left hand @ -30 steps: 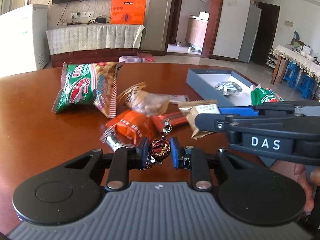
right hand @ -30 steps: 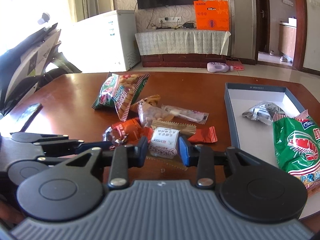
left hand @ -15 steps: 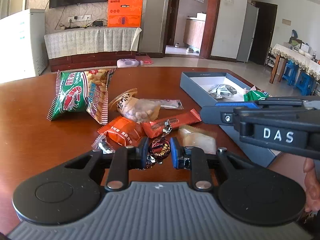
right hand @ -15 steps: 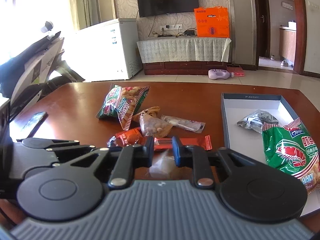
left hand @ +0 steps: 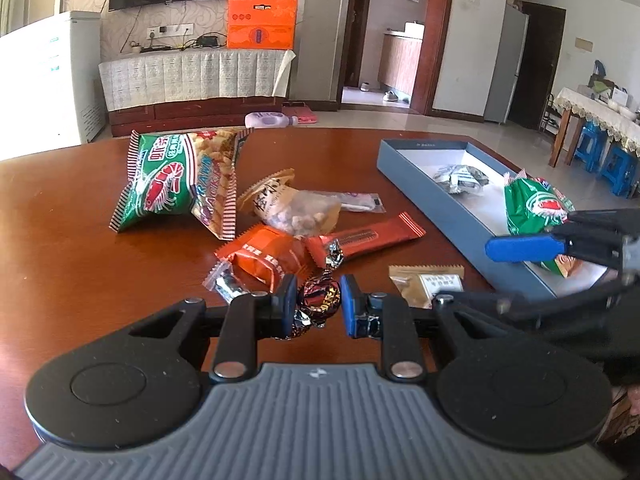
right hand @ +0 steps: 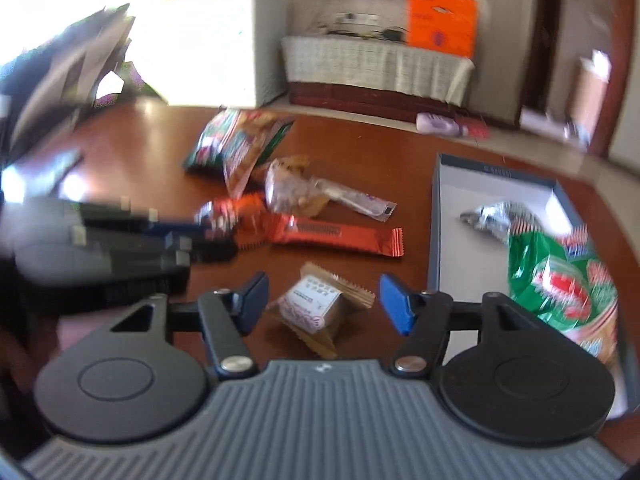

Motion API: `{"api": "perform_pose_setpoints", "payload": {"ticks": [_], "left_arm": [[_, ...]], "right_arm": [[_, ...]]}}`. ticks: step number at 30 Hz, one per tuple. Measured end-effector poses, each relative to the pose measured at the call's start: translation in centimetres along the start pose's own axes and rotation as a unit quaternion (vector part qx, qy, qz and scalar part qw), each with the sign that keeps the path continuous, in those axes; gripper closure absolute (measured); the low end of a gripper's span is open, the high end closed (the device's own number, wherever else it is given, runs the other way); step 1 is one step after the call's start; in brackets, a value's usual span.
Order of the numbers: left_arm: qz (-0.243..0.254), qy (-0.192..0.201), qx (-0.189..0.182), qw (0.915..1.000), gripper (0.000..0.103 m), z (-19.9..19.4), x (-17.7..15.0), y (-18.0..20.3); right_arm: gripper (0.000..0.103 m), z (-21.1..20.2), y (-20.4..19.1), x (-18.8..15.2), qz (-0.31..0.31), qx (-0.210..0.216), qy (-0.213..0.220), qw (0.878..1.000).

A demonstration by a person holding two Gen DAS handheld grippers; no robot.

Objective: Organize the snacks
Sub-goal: 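Carry the chocolate in the left tool while the right tool carries the pastry packet toward the box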

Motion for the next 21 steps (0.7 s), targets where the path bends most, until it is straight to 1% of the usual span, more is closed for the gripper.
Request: {"api": "perform_pose_setpoints", "payload": {"ticks": [1,4,6,10,13,15,16,18,20,21], "left_arm": [[-0.003,0.001,0.0,1.0,0.075,0.0,0.0,-0.1],[-0.007,0.0,-0.001,1.0,0.075,-0.2,0.0,-0.5],[-0.006,0.0,-0.001,1.0,0.075,-0.2,-0.1,-0.7],[-0.011,-0.002,0.0,0.9999,0.075,-0.2,-0.2,-1.2],[-0.015,-0.002,0.001,0.9999,0.075,-0.2,-0.2,-1.5],[-0.018,-0.001,-0.001,0.9998,0.075,-0.3,-0.1,-1.6],[-0.018,0.0,-0.002,0.9998,0.075,-0.3,-0.1,-1.5],[-0.018,0.0,-0.003,0.9998,0.075,-0.2,0.0,-1.3],[-0.015,-0.001,-0.005,0.9999,0.075,-0.1,0.0,-1.0],[-0.013,-0.002,-0.005,0.9999,0.075,-0.1,0.0,-0.9]], "right_arm": [[0.035,0.3,-0.2,-0.1,-0.01,-0.002,-0.005,1.0],[0.035,1.6,-1.2,0.0,-0.047,-0.013,-0.021,0.999],[0.035,2.2,-1.7,0.2,-0.061,-0.02,-0.022,0.998],[0.037,3.0,-1.5,0.4,-0.033,-0.001,-0.034,0.999],[0.037,3.0,-1.6,-0.1,-0.04,-0.005,-0.045,0.998],[0.034,2.5,-1.6,-0.3,-0.037,-0.008,-0.04,0.999],[0.035,2.3,-1.5,-0.3,-0.035,-0.011,-0.036,0.999],[0.037,2.2,-1.0,-0.5,-0.031,-0.004,-0.042,0.999],[0.043,2.4,-0.9,-0.7,-0.038,-0.007,-0.046,0.998],[0.045,2.4,-0.8,-0.7,-0.038,-0.006,-0.046,0.998]]}}
Point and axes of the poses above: each gripper's, at about its wrist camera, not at the fingertips, and z roughly the way its jaws point, y to its right, x to its top, the point moved 4 cm from there along z, roughly the way its jaws point, and after that the axes turned 9 degrees about -y, right-handed, at the moved point
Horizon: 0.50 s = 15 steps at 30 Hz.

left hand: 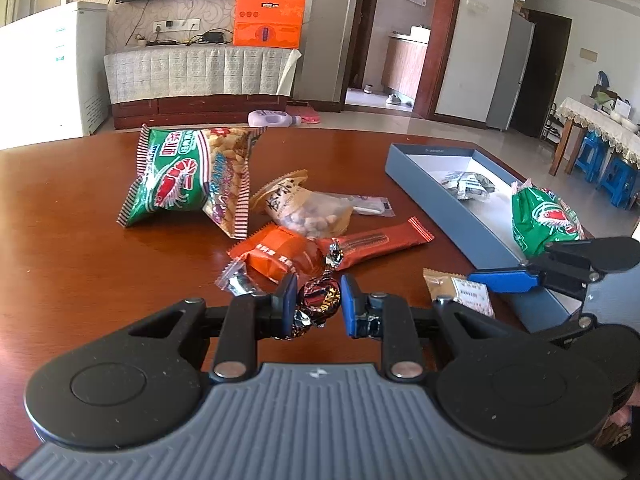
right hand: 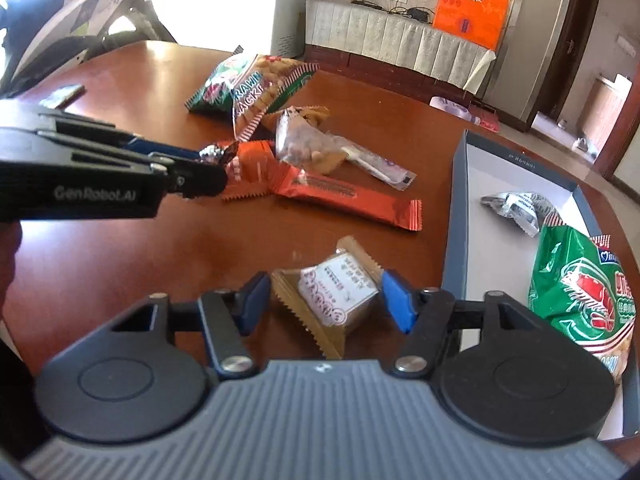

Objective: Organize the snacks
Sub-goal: 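Carry the chocolate in the left tool while the right tool carries the pastry packet toward the box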

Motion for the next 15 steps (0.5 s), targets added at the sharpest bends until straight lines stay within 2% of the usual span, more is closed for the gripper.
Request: {"api": "perform_pose_setpoints", "payload": {"ticks": [5,15], "left_arm": [[0.003,-0.005,0.003,1.0,0.075,0.2,-0.2,0.1],[0.004,-0.001,0.005,1.0,0.075,0.3,0.1,0.4]], "right_arm": [[0.052,-0.7,0.4,0.3,0.02,0.016,0.01,1.0],[0.053,-3.3,0.8,1.3,0.033,0.012,0.063,0.997]]}}
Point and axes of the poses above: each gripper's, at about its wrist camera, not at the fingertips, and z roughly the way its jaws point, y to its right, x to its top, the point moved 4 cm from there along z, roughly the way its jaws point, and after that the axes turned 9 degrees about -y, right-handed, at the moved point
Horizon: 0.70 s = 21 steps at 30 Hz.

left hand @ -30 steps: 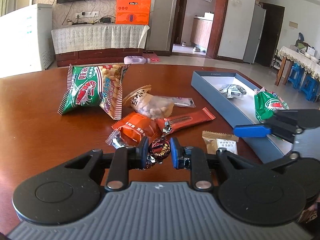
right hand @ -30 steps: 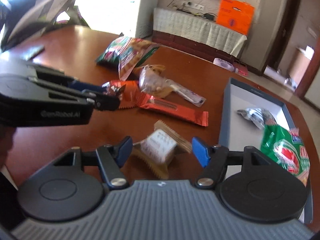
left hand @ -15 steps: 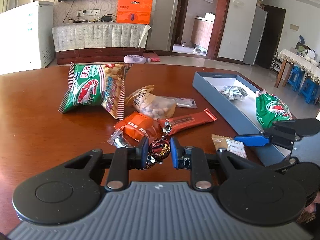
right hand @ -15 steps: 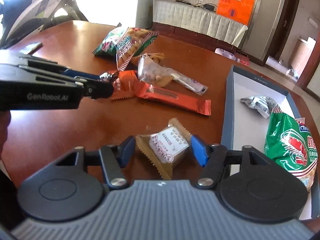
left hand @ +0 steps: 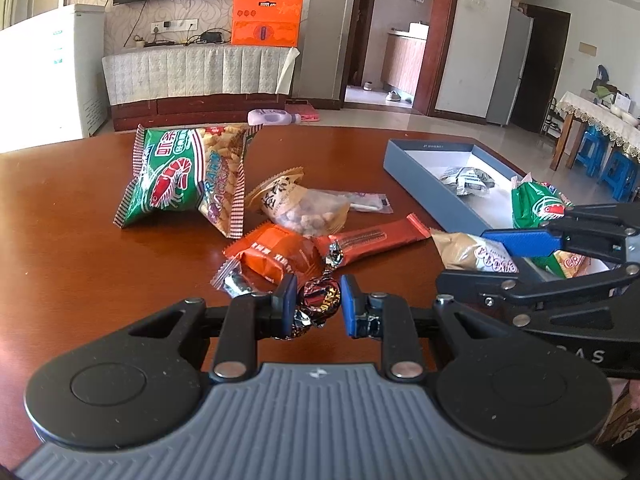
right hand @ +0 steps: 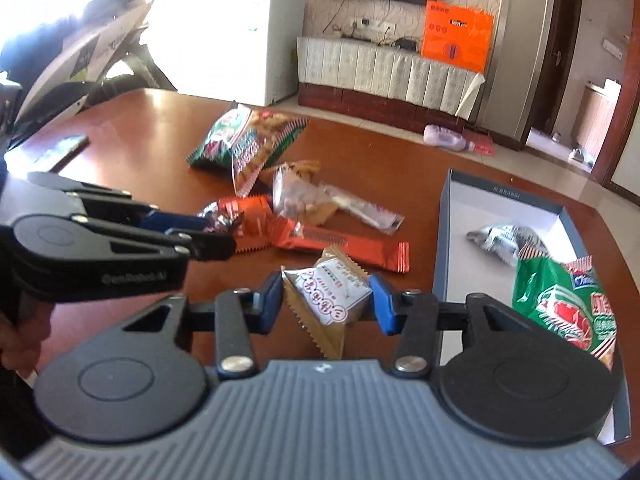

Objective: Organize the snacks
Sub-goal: 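Carry the chocolate in the left tool while the right tool carries the pastry packet toward the box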

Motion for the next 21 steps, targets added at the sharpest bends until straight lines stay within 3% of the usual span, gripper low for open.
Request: {"api": "perform_pose_setpoints", "payload": {"ticks": [21], "left_arm": [[0.024,0.03,-0.028,0.9989,0.075,-0.8,2.0,5.0]], "right_arm": [[0.053,-4.0,3.3,0.3,0.03,-0.023,0.052,0.998]]}}
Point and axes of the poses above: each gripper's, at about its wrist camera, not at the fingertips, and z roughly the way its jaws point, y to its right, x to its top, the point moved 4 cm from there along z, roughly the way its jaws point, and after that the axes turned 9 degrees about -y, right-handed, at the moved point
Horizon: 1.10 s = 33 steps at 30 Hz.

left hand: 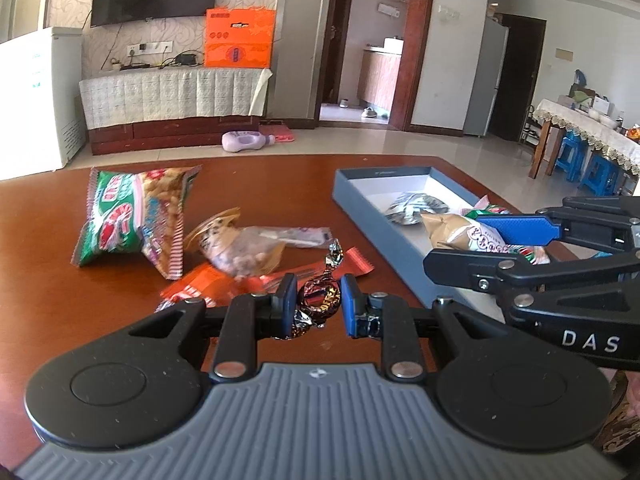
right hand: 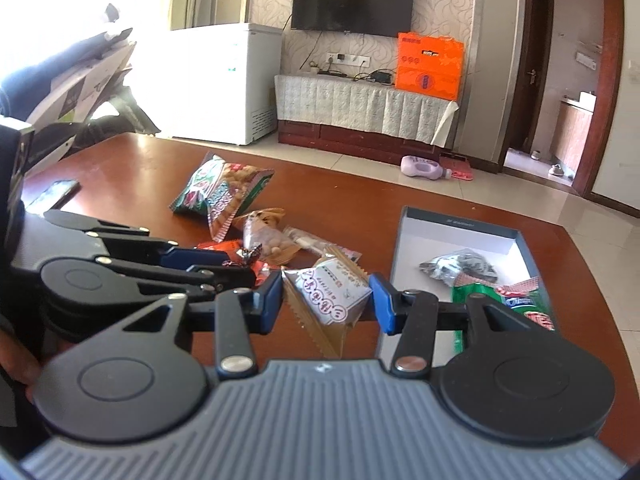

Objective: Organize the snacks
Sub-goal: 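Carry the chocolate in the left tool while the right tool carries the pastry packet toward the box, then lower the chocolate into the box and open the left tool while the right tool lowers the pastry packet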

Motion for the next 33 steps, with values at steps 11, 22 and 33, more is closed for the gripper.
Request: {"api": "perform_pose_setpoints", "payload": {"ticks": [11,22,33], "left_arm": [[0.015,0.01,-0.025,0.9995,0.075,0.2,1.2,3.4],[0.031,0.018,-0.043,0.9985,0.075,0.8,2.2,6.2],[0.04,0.019,-0.051,0.9977,0.075,2.0,3.2,7.9]], "right_arm": [[0.053,-1.6,2.9,-0.9,0.02,-0.024,0.006,0.999],[0.053,-2.7,5.3,-1.7,0.041,-0.042,0.01,0.998],[0.053,-3.6,6.9,-2.7,0.05,-0.053,0.008,0.997]]}}
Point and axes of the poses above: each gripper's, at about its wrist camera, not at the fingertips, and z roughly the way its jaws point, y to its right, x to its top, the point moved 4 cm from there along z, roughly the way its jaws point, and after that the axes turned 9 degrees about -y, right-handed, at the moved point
